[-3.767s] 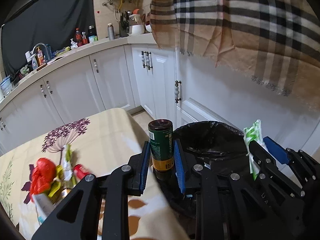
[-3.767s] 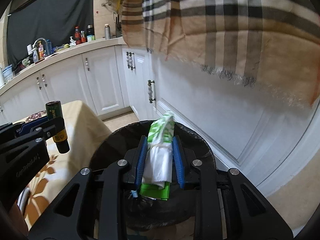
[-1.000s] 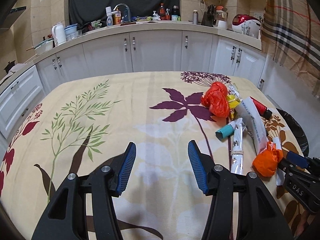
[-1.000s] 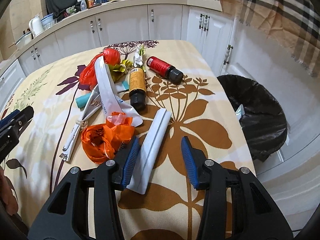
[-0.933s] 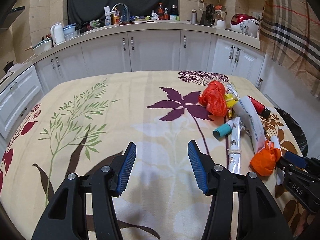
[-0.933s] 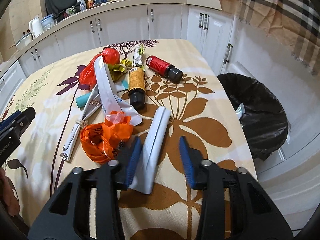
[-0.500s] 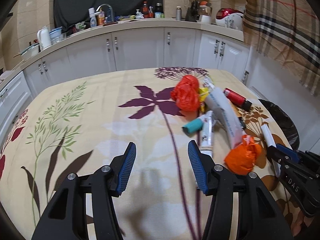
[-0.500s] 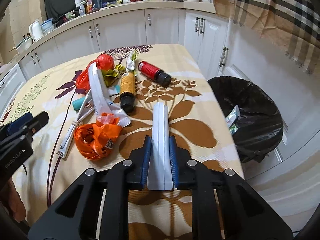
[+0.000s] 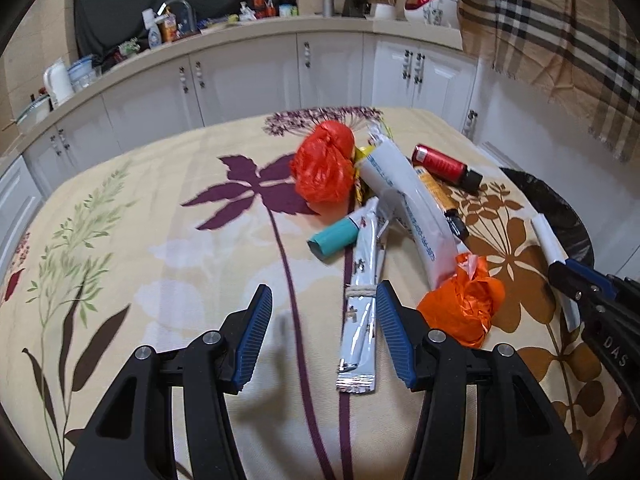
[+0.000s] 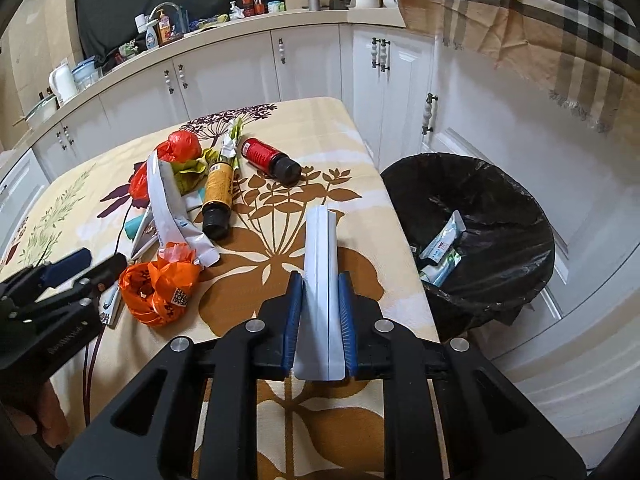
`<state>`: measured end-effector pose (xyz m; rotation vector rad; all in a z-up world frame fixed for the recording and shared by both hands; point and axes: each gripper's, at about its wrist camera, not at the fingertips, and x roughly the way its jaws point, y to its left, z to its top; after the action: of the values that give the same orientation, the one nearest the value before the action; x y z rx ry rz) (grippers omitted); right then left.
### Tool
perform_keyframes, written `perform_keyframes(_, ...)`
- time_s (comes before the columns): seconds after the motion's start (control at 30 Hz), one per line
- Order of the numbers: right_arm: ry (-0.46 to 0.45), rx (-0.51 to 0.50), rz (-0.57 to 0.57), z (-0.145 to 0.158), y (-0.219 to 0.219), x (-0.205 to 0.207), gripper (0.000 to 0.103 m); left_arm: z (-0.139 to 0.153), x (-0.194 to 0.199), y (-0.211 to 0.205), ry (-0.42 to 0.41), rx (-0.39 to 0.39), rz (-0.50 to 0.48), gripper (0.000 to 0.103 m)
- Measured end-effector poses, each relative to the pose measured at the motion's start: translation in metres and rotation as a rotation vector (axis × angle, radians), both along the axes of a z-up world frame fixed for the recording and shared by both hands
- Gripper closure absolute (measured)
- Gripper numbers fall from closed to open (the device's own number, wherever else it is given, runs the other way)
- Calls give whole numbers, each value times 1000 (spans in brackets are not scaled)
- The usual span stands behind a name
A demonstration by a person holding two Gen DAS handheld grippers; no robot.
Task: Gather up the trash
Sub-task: 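Grasp the long white strip with the right tool while the left tool grasps the string-tied silver tube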
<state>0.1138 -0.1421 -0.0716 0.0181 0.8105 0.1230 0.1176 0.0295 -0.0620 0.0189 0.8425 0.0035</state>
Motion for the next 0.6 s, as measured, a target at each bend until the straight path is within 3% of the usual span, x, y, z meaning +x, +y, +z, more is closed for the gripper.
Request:
perform_keyframes(0.13, 1, 13, 3, 0, -2, 0, 85, -4, 4, -4, 27, 0, -28, 50)
perform_keyframes(0.37, 4, 30, 13, -1, -4, 1, 85, -7, 4, -7, 45, -10, -46, 77)
perform_keyframes(0.5, 0, 34, 15, -1, -5, 1, 85, -7, 2, -5, 43, -27, -47, 86)
perform_keyframes(0.6, -4, 35, 14, 0, -5, 0, 85, -6, -1, -2, 42, -38, -45, 86)
